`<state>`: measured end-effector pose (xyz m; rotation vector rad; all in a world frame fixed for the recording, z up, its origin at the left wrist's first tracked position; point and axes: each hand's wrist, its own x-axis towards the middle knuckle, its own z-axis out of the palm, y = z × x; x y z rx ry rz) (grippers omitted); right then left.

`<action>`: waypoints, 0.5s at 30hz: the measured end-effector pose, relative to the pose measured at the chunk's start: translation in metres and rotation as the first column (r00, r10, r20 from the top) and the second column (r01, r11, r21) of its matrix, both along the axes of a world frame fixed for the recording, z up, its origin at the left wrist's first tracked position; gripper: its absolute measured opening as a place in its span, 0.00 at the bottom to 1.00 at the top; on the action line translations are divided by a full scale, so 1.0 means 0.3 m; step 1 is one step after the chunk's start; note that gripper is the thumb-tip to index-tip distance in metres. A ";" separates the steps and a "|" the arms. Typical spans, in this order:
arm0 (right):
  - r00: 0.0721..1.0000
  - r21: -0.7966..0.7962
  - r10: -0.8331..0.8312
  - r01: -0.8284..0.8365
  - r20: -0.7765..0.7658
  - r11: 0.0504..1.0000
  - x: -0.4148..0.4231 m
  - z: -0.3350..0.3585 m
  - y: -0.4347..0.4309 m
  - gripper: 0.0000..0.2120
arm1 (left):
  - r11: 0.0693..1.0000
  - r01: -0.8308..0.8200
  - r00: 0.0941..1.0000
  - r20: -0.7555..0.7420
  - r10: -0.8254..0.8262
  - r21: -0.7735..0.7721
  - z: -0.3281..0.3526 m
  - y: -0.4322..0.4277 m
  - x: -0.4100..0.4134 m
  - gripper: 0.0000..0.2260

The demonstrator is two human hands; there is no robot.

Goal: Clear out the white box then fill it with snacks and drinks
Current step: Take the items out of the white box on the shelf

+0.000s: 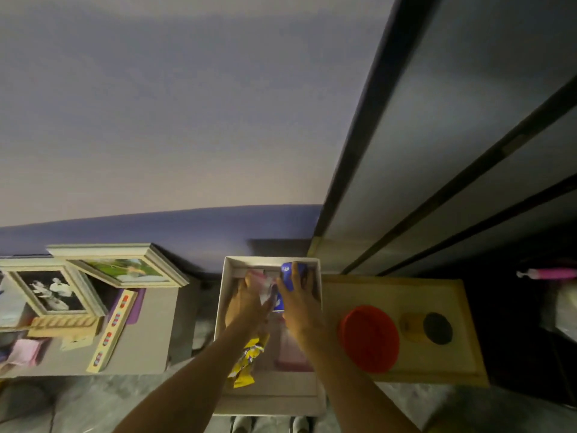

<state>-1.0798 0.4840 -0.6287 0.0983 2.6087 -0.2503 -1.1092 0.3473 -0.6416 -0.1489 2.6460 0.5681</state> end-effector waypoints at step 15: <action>0.996 -0.068 -0.090 0.087 -0.030 0.994 0.007 0.260 0.019 0.40 | 0.959 0.278 0.939 -0.225 -0.259 0.055 0.293 -0.068 -0.116 0.10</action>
